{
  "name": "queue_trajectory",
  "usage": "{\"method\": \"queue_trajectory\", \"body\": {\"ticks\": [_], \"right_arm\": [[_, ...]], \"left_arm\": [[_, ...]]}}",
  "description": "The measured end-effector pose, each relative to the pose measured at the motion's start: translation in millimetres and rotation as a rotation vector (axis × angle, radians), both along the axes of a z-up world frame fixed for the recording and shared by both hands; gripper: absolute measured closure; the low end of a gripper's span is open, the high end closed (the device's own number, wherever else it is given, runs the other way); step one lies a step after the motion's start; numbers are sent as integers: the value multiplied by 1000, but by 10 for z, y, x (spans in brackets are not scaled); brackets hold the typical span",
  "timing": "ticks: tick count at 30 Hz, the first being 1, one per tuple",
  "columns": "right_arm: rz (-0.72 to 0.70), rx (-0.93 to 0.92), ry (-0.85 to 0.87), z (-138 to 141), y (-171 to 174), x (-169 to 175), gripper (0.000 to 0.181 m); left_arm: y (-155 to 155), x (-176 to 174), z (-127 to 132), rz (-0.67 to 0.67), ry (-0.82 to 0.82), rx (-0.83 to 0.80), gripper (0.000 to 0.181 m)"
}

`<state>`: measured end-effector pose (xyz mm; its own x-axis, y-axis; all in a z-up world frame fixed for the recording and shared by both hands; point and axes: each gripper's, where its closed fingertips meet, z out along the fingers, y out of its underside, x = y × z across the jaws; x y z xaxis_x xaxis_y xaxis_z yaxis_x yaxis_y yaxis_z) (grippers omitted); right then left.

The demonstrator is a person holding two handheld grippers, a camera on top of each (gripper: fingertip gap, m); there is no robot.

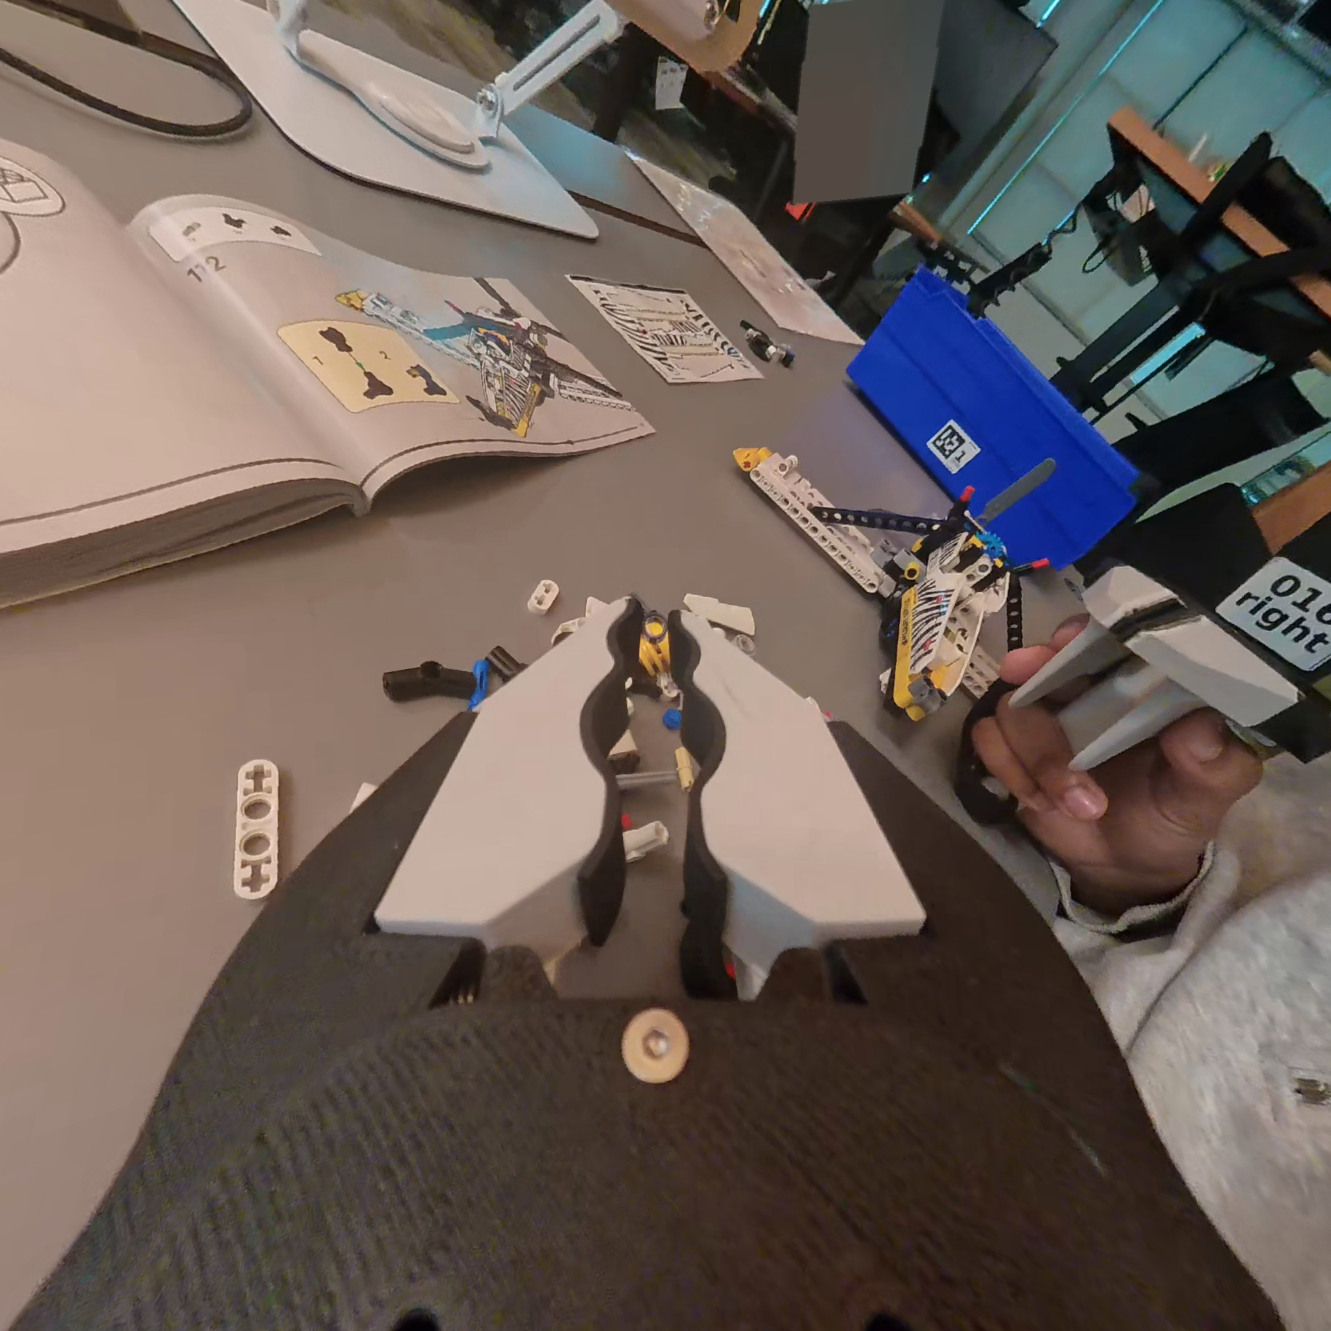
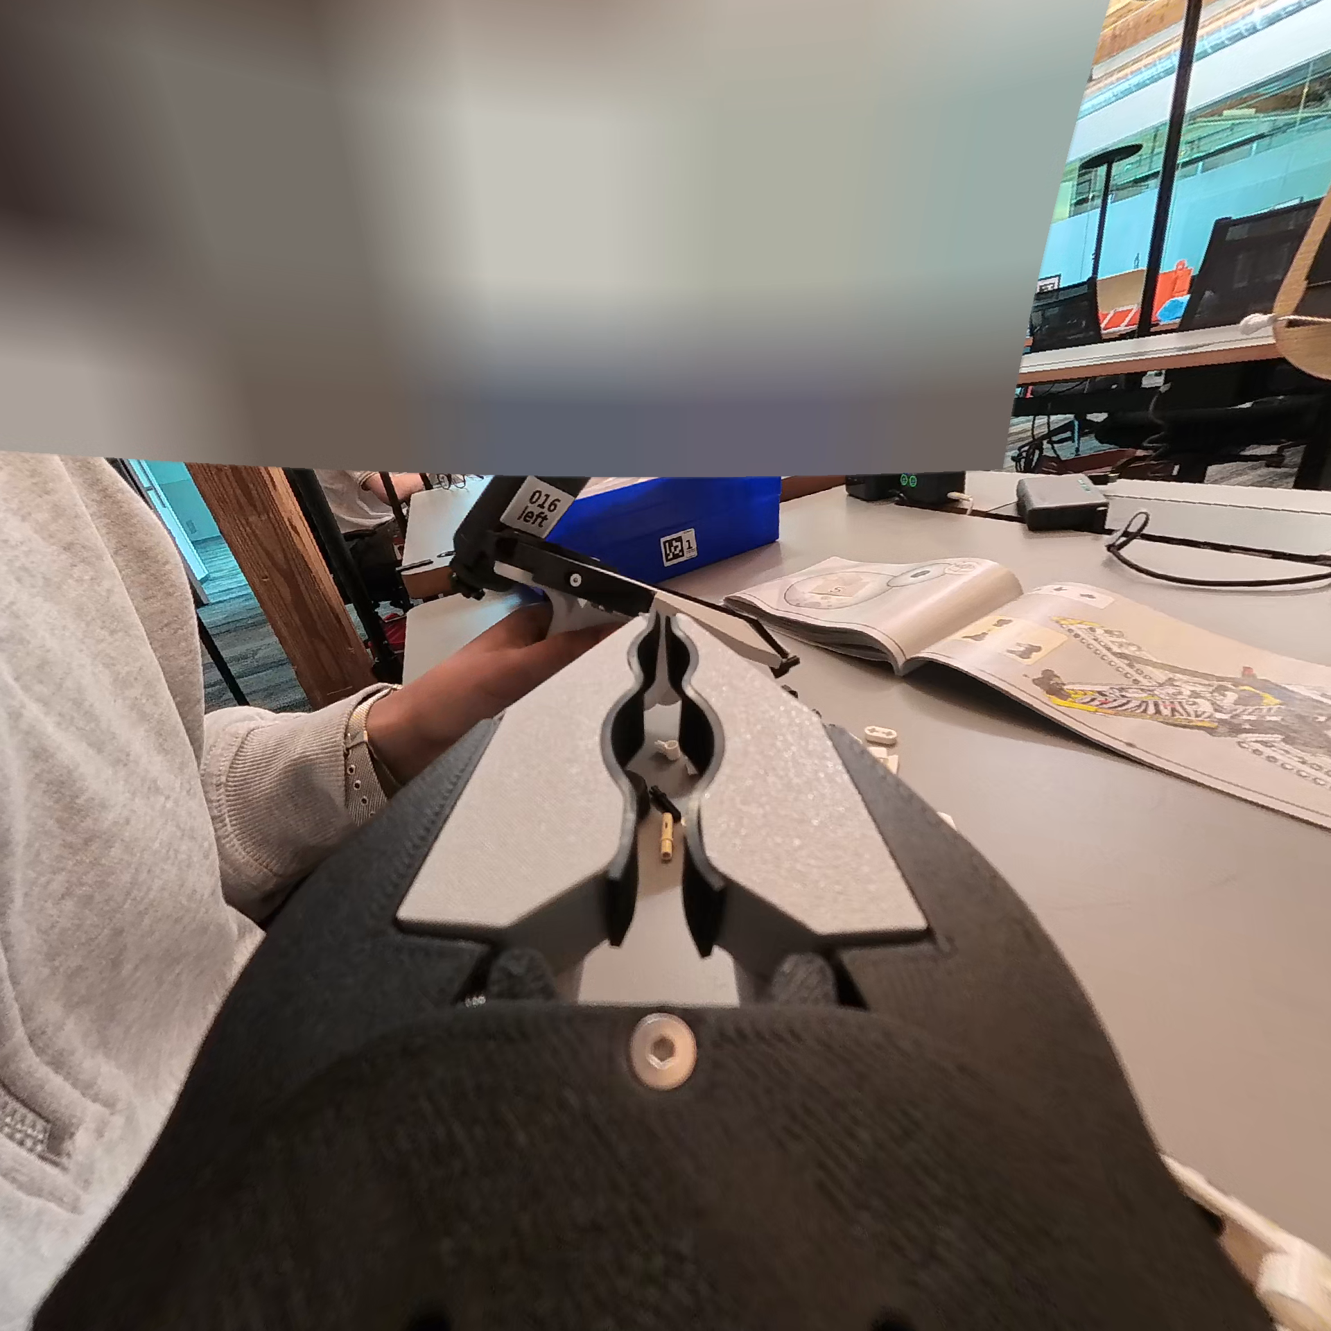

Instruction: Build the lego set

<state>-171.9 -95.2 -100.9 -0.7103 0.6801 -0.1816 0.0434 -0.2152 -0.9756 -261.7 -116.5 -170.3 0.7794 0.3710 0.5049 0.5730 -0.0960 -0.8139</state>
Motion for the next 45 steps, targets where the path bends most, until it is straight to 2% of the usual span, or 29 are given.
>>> {"method": "queue_trajectory", "body": {"ticks": [6,13,21,30,45], "right_arm": [[2,-3,-1,4,-1,2,181],[7,-16,-5,10,2,6,181],[6,-16,-5,10,3,7,181],[7,-16,-5,11,6,8,181],[7,-13,-6,4,10,6,181]], "left_arm": [[-66,-50,-4,18,-17,8,176],[-369,-231,74,86,60,14,177],[-313,-160,62,34,68,2,177],[-336,-202,27,60,37,-7,177],[-125,0,-88,-69,16,-81,177]]}}
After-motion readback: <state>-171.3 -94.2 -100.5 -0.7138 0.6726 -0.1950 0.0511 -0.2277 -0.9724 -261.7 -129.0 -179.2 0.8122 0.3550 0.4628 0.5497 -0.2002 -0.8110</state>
